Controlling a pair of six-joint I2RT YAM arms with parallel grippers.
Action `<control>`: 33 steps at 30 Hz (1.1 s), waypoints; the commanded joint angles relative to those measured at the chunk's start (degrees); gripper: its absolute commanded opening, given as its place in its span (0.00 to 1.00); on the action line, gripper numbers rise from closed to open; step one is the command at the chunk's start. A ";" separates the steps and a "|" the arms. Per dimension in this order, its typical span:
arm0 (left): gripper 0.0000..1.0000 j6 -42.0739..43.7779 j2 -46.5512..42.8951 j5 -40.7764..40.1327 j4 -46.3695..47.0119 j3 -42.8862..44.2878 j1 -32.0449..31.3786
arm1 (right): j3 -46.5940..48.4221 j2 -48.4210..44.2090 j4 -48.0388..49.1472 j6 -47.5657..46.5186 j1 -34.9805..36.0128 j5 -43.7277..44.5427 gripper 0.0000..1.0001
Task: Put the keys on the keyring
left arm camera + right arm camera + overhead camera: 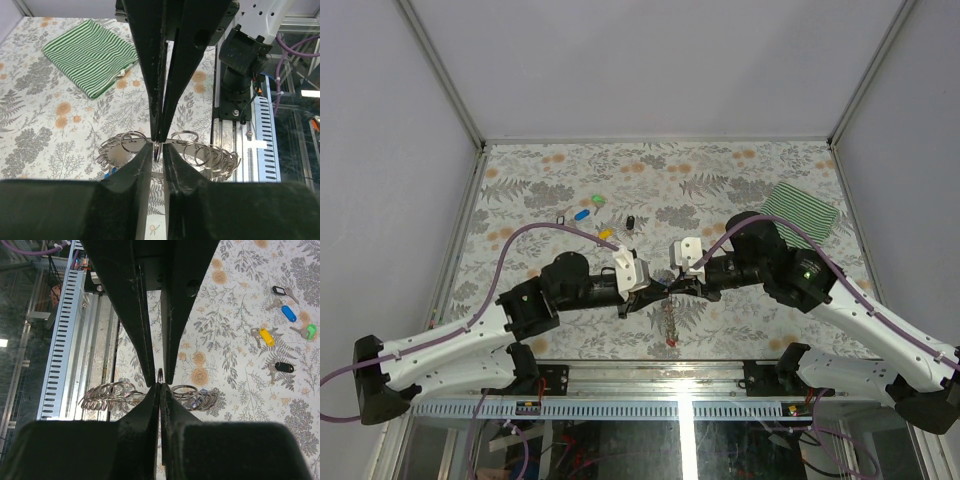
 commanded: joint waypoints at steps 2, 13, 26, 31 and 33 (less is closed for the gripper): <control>0.09 3.35 0.69 3.59 -2.52 3.58 -0.33 | 3.45 -0.08 3.45 -0.01 0.38 -2.18 0.00; 0.00 2.71 -1.29 0.27 -1.40 2.44 -0.31 | 1.81 -2.56 7.51 2.17 0.42 -2.72 0.16; 0.00 -11.03 -16.04 -1.97 33.38 -18.45 -0.34 | -9.06 -10.13 25.32 13.91 0.45 -2.18 0.27; 0.00 -9.84 -18.50 -1.50 37.20 -20.54 -0.31 | -10.96 -10.09 29.14 17.32 0.38 -4.57 0.28; 0.00 -9.28 -18.95 -0.60 39.24 -21.08 -0.34 | -11.93 -10.10 31.90 19.18 0.43 -5.97 0.29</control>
